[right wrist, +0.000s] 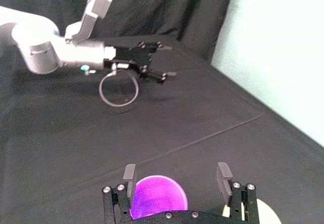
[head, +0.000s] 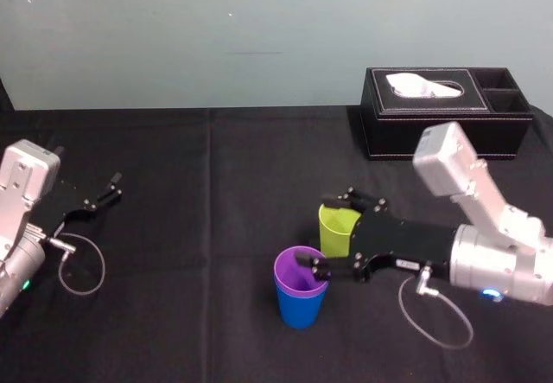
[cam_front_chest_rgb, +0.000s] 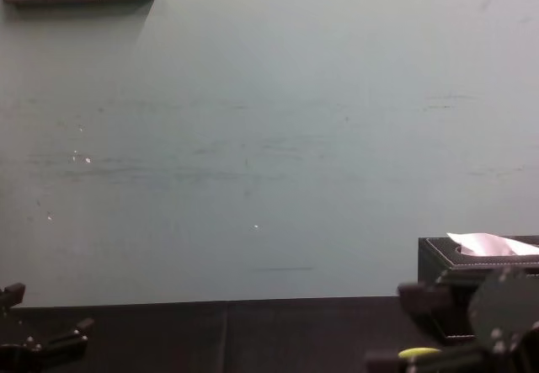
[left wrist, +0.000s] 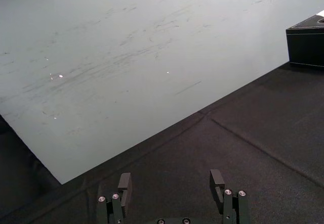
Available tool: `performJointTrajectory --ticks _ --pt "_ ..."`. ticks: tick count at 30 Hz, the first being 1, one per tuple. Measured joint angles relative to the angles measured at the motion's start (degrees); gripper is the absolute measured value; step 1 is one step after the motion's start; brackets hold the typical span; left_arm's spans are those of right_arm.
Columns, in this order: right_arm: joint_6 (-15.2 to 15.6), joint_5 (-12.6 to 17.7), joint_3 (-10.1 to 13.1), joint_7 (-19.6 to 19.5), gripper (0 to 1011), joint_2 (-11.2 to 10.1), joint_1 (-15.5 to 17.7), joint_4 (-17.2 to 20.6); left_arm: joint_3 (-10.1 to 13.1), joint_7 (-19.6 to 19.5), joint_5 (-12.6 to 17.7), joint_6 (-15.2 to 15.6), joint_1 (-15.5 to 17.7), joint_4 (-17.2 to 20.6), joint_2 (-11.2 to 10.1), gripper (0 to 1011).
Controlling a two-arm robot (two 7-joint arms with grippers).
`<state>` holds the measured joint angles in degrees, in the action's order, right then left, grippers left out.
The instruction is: Stack the three plastic cups sequentially using one hand.
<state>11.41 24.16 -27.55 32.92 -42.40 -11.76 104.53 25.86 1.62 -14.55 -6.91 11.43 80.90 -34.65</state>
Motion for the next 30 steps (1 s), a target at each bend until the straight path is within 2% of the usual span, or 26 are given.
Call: performJointTrajectory --ticks 7,10,15,23,30 --pt "-1.0 2.5 4.3 -1.1 1003 -1.9 1.6 1.1 0.0 0.0 0.0 0.0 0.0 0.0 0.0 1010" --pt "-1.6 3.6 6.6 -1.7 1003 -3.3 2.8 1.2 0.0 0.0 0.0 0.0 0.0 0.0 0.0 1010" --pt "-2.3 4.8 9.1 -2.1 1003 -5.1 5.2 0.6 0.0 0.0 0.0 0.0 0.0 0.0 0.0 1010" --pt "-3.4 5.7 11.3 -2.3 1003 -6.3 8.5 -1.3 0.0 0.0 0.0 0.0 0.0 0.0 0.0 1010" --pt "-3.4 5.8 11.2 -2.6 1003 -5.6 9.9 -4.1 0.0 0.0 0.0 0.0 0.0 0.0 0.0 1010"
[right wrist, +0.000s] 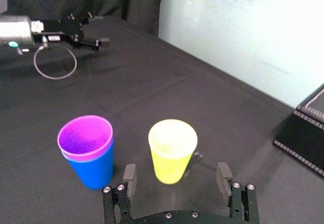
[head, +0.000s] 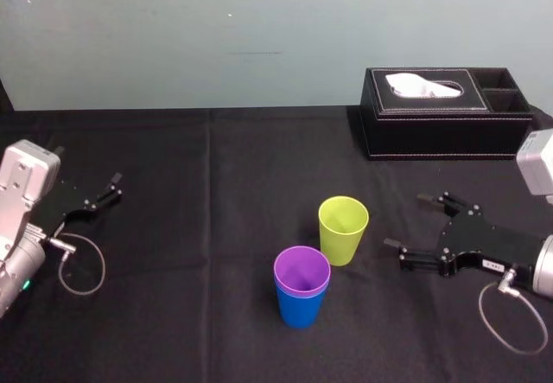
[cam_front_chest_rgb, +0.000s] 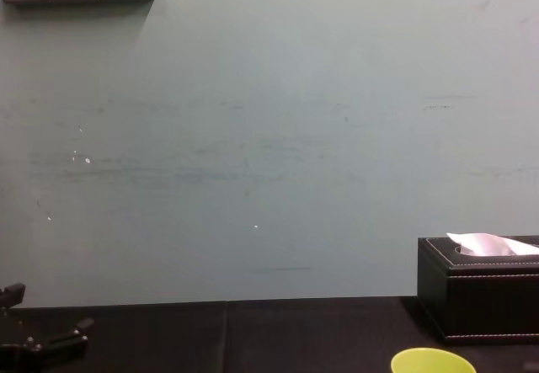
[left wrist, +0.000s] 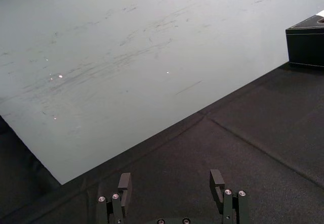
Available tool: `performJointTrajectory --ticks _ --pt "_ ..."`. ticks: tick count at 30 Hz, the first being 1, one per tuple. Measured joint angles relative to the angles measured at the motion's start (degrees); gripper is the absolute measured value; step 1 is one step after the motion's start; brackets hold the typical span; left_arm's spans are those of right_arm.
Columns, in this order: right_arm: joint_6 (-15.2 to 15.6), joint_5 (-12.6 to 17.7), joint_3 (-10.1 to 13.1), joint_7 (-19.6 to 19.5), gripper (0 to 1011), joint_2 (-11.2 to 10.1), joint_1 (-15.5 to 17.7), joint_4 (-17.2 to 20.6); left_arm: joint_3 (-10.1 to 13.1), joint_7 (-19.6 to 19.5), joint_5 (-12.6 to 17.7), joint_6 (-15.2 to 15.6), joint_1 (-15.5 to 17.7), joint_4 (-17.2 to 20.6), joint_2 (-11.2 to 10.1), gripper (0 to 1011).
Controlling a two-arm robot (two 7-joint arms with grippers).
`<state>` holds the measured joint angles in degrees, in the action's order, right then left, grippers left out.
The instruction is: Stack the three plastic cups sequentially using one hand.
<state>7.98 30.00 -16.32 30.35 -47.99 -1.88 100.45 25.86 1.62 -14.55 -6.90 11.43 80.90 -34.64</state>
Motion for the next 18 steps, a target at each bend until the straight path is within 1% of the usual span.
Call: performJointTrajectory --ticks 9,18 --pt "0.8 -1.8 -2.6 0.5 1003 1.9 -0.7 -3.4 0.0 0.0 0.0 0.0 0.0 0.0 0.0 1010" --pt "1.5 -3.5 -4.6 0.9 1003 3.7 -2.1 -5.2 0.0 0.0 0.0 0.0 0.0 0.0 0.0 1010"
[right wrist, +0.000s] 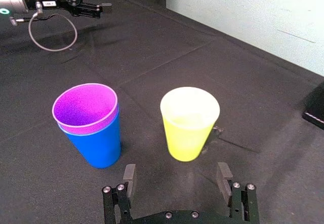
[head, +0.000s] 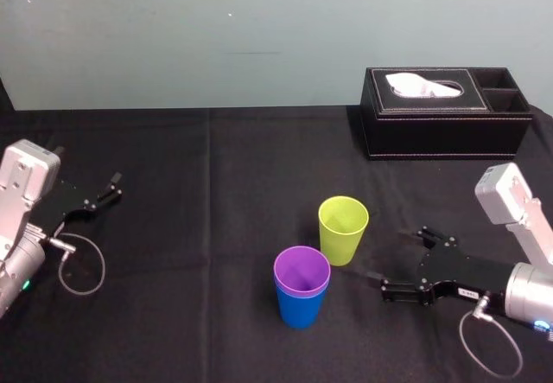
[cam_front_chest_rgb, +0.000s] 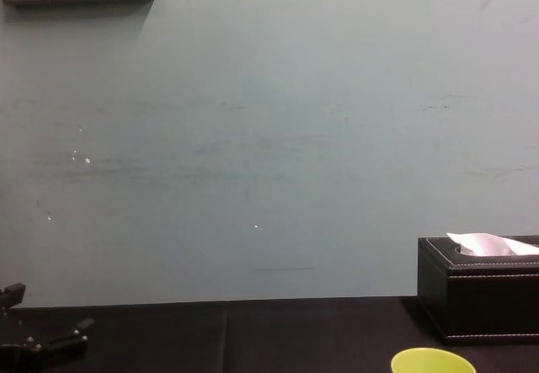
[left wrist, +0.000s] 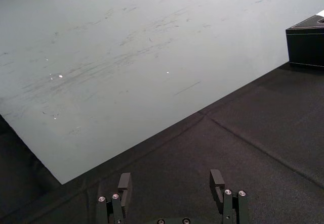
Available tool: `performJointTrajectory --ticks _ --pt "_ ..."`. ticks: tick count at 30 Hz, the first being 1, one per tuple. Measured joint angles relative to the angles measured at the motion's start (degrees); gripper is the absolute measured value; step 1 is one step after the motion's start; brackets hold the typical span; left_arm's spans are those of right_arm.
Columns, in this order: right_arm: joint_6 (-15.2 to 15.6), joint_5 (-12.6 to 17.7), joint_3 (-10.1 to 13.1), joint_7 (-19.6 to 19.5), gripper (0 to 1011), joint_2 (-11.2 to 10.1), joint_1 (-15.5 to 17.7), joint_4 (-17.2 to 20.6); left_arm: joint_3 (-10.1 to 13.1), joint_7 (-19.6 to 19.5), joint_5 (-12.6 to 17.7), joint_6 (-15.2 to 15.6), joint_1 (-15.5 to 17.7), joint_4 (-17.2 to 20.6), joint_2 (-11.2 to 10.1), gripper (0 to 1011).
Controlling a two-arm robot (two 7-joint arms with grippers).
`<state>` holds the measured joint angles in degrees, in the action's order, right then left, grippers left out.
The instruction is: Stack the three plastic cups sequentially using one hand.
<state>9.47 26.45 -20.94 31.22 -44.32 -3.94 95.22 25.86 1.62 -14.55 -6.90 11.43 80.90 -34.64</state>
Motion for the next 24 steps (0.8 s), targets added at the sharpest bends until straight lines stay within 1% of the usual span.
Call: performJointTrajectory --ticks 3,12,24 --pt "0.1 -0.4 -0.5 0.1 1003 0.6 -0.5 -0.5 0.0 0.0 0.0 0.0 0.0 0.0 0.0 1010" --pt "0.6 -1.8 -2.3 0.2 1003 3.3 -3.1 -3.5 0.0 0.0 0.0 0.0 0.0 0.0 0.0 1010" --pt "1.4 -2.8 -3.5 0.0 1003 5.9 -5.9 -5.8 0.0 0.0 0.0 0.0 0.0 0.0 0.0 1010"
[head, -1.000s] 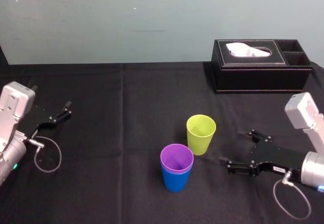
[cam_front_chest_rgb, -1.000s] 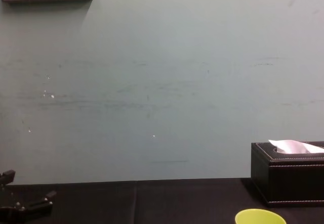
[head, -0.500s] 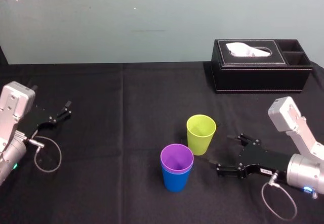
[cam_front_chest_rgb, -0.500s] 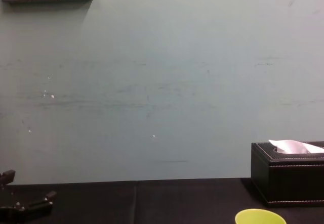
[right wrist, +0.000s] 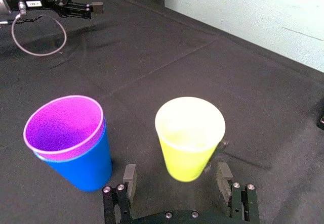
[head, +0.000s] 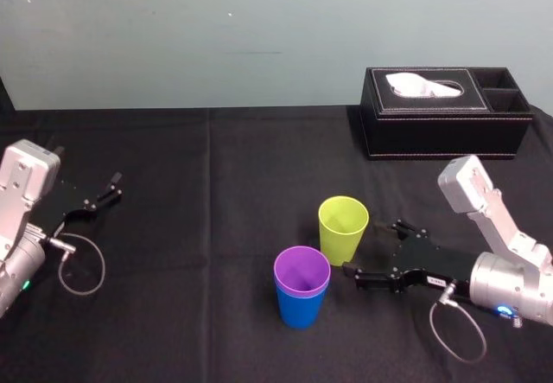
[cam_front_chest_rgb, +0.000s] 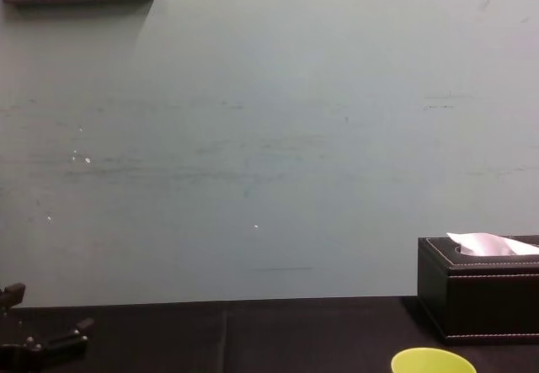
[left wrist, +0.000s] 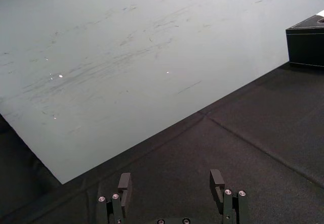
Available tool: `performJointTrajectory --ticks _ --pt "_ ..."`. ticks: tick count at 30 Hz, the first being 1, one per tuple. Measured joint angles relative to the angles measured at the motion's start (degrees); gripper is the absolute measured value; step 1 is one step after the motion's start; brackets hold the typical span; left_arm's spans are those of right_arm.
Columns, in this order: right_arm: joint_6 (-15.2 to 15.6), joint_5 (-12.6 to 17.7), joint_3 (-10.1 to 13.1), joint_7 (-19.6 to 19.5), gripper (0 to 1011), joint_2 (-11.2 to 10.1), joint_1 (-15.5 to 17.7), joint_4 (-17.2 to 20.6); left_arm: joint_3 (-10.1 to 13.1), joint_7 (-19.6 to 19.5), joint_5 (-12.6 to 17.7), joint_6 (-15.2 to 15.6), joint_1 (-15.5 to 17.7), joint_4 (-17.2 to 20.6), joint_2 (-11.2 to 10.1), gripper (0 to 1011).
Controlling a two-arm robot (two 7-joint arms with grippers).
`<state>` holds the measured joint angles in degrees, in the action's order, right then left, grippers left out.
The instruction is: Stack the three plastic cups sequentially using one hand.
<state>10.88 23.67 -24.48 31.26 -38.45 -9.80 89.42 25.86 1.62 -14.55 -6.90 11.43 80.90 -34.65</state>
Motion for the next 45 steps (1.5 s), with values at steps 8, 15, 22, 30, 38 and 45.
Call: performJointTrajectory --ticks 8,15,22,30,38,45 --pt "0.5 -0.8 -1.0 -0.1 1003 1.6 -2.0 -1.2 0.0 0.0 0.0 0.0 0.0 0.0 0.0 1010" --pt "0.9 -1.1 -1.5 -0.4 1003 3.1 -3.4 -2.5 0.0 0.0 0.0 0.0 0.0 0.0 0.0 1010" --pt "1.2 -1.3 -2.0 -0.5 1003 4.0 -4.3 -3.3 0.0 0.0 0.0 0.0 0.0 0.0 0.0 1010" --pt "1.4 -1.4 -2.0 -0.6 1003 4.1 -4.5 -3.6 0.0 0.0 0.0 0.0 0.0 0.0 0.0 1010" --pt "1.4 -1.5 -1.8 -0.9 1003 4.3 -4.8 -4.2 0.0 0.0 0.0 0.0 0.0 0.0 0.0 1010" --pt "1.4 -1.7 -1.8 -1.0 1003 4.8 -5.1 -4.6 0.0 0.0 0.0 0.0 0.0 0.0 0.0 1010"
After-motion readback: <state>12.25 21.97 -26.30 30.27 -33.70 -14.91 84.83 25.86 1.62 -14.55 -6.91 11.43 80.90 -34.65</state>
